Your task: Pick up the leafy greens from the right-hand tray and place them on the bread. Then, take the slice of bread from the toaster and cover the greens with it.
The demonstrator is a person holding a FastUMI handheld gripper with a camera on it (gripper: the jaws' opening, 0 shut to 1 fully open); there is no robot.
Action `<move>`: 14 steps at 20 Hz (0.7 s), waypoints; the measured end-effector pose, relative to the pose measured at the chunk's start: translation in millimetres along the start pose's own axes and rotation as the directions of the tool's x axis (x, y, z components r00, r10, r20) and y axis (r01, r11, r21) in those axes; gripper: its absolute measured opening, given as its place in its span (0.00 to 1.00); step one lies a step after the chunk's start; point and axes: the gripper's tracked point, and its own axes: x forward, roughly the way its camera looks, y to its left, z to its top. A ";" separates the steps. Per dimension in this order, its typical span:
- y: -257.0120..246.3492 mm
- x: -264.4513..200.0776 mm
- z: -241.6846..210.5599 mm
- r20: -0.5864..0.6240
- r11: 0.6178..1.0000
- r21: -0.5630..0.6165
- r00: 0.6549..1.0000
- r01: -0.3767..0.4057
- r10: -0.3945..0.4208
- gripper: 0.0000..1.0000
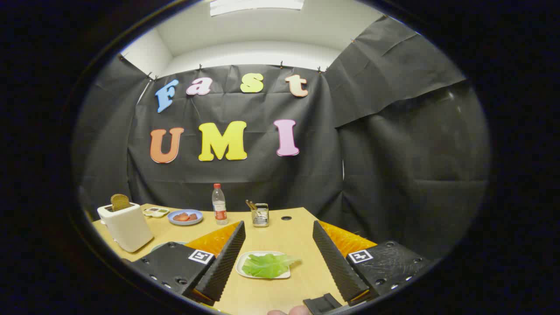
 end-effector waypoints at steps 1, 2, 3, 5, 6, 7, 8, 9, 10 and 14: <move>-0.5 -0.3 -1.2 -0.004 1.000 -0.006 1.000 0.001 -0.001 0.95; -1.4 -0.7 -1.2 -0.006 1.000 -0.012 1.000 0.003 -0.003 0.95; -2.0 -0.8 -1.5 -0.007 1.000 -0.014 1.000 0.008 -0.008 0.95; -5.7 -0.4 -3.4 -0.017 0.999 -0.019 0.999 0.028 -0.028 0.95; -4.9 -0.3 -4.7 -0.024 0.999 -0.023 0.999 0.027 -0.028 0.96; -3.4 -0.2 -6.9 -0.032 0.999 -0.026 0.999 0.024 -0.024 0.96; -2.7 -0.4 -8.0 -0.035 0.999 -0.027 0.999 0.022 -0.023 0.96; -3.1 0.0 -8.7 -0.039 0.999 -0.028 0.999 0.020 -0.021 0.96; -2.4 0.8 -10.0 -0.043 0.999 -0.029 0.999 0.019 -0.020 0.96; -1.1 4.8 -16.0 -0.061 0.999 -0.031 0.998 0.010 -0.012 0.95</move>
